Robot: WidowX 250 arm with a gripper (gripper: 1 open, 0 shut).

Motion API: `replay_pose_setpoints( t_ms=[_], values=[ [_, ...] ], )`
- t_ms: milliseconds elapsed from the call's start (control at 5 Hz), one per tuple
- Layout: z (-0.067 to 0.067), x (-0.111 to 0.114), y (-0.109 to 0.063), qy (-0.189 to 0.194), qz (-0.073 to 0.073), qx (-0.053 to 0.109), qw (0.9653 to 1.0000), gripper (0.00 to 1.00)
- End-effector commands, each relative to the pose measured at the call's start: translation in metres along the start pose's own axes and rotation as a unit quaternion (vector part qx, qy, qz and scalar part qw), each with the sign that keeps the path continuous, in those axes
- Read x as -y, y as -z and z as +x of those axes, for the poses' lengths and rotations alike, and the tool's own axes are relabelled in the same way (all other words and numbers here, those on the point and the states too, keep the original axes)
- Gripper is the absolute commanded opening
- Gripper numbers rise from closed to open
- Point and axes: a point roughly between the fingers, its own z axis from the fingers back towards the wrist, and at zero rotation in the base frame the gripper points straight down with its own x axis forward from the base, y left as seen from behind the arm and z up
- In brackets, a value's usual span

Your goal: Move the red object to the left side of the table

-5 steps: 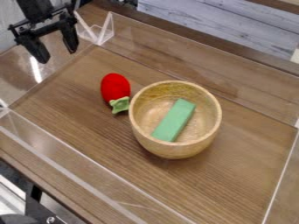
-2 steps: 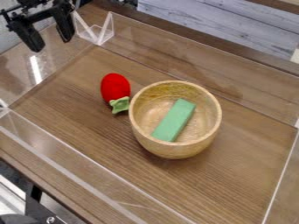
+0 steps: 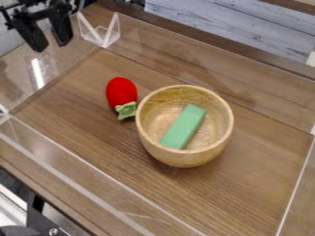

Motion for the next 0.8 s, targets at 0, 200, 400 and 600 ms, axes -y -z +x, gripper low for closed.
replay_pose_setpoints(
  t_ms=[0, 200, 400, 600],
  values=[
    [0.011, -0.012, -0.003, 0.021, 0.015, 0.019, 0.9995, 0.00],
    [0.020, -0.030, 0.012, 0.033, 0.020, 0.013, 0.9992, 0.00],
    [0.026, -0.048, 0.026, 0.040, 0.023, 0.006, 0.9989, 0.00],
    [0.023, -0.052, 0.029, 0.048, 0.026, -0.003, 0.9985, 0.00]
  ],
)
